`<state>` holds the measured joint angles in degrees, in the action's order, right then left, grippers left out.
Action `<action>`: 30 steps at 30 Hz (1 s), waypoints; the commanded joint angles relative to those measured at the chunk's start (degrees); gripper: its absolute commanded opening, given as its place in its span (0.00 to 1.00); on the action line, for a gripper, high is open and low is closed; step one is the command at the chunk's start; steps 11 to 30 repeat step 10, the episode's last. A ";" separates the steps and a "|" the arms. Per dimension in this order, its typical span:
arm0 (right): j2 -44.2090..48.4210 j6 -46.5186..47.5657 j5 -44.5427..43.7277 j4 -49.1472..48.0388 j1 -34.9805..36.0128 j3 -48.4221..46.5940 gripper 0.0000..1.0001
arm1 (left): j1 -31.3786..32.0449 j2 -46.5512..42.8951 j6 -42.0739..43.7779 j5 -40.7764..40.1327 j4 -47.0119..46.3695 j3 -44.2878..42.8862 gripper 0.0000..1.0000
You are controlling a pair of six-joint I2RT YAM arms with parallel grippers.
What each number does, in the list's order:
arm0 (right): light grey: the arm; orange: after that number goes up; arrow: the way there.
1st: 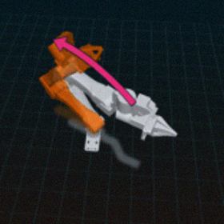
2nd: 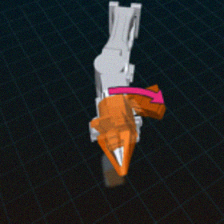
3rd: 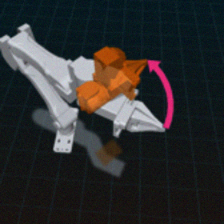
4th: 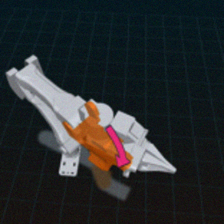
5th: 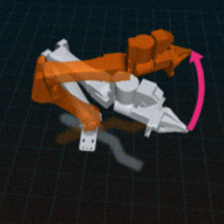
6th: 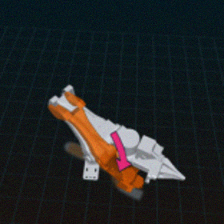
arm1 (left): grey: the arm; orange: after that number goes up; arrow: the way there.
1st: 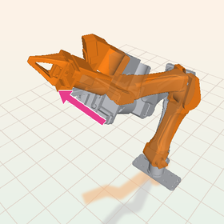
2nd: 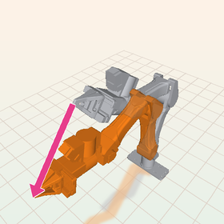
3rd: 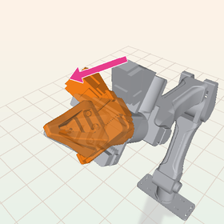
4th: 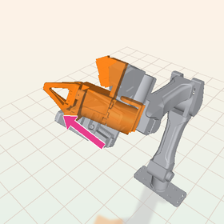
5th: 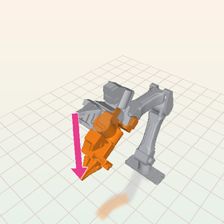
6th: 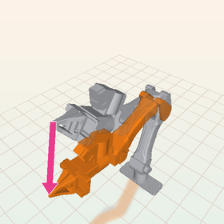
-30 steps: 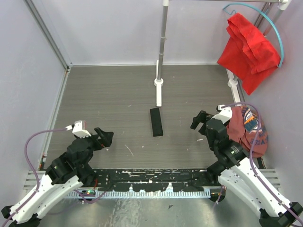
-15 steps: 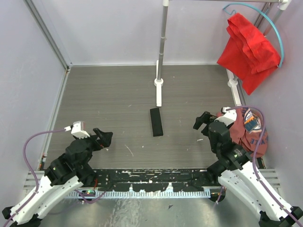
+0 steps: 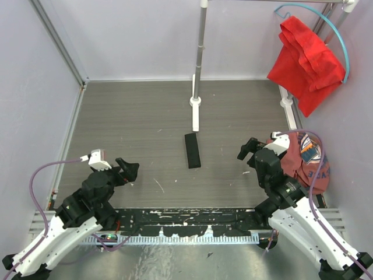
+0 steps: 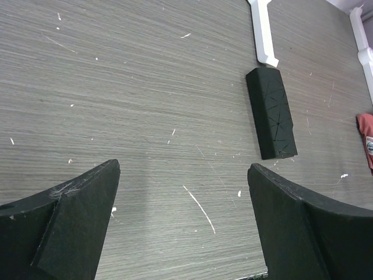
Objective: Organize the sunglasses
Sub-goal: Reset both arms
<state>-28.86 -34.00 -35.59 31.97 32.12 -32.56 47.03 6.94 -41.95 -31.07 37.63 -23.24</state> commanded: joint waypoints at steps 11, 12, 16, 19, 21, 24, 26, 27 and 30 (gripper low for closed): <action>0.57 -0.11 -1.84 -1.47 -0.13 -0.64 0.95 | 0.15 0.58 0.38 -1.56 -0.89 0.68 0.98; 0.57 -0.11 -1.84 -1.47 -0.13 -0.64 0.95 | 0.15 0.58 0.38 -1.56 -0.89 0.68 0.98; 0.57 -0.11 -1.84 -1.47 -0.13 -0.64 0.95 | 0.15 0.58 0.38 -1.56 -0.89 0.68 0.98; 0.57 -0.11 -1.84 -1.47 -0.13 -0.64 0.95 | 0.15 0.58 0.38 -1.56 -0.89 0.68 0.98; 0.57 -0.11 -1.84 -1.47 -0.13 -0.64 0.95 | 0.15 0.58 0.38 -1.56 -0.89 0.68 0.98; 0.57 -0.11 -1.84 -1.47 -0.13 -0.64 0.95 | 0.15 0.58 0.38 -1.56 -0.89 0.68 0.98; 0.57 -0.11 -1.84 -1.47 -0.13 -0.64 0.95 | 0.15 0.58 0.38 -1.56 -0.89 0.68 0.98; 0.57 -0.11 -1.84 -1.47 -0.13 -0.64 0.95 | 0.15 0.58 0.38 -1.56 -0.89 0.68 0.98; 0.57 -0.11 -1.84 -1.47 -0.13 -0.64 0.95 | 0.15 0.58 0.38 -1.56 -0.89 0.68 0.98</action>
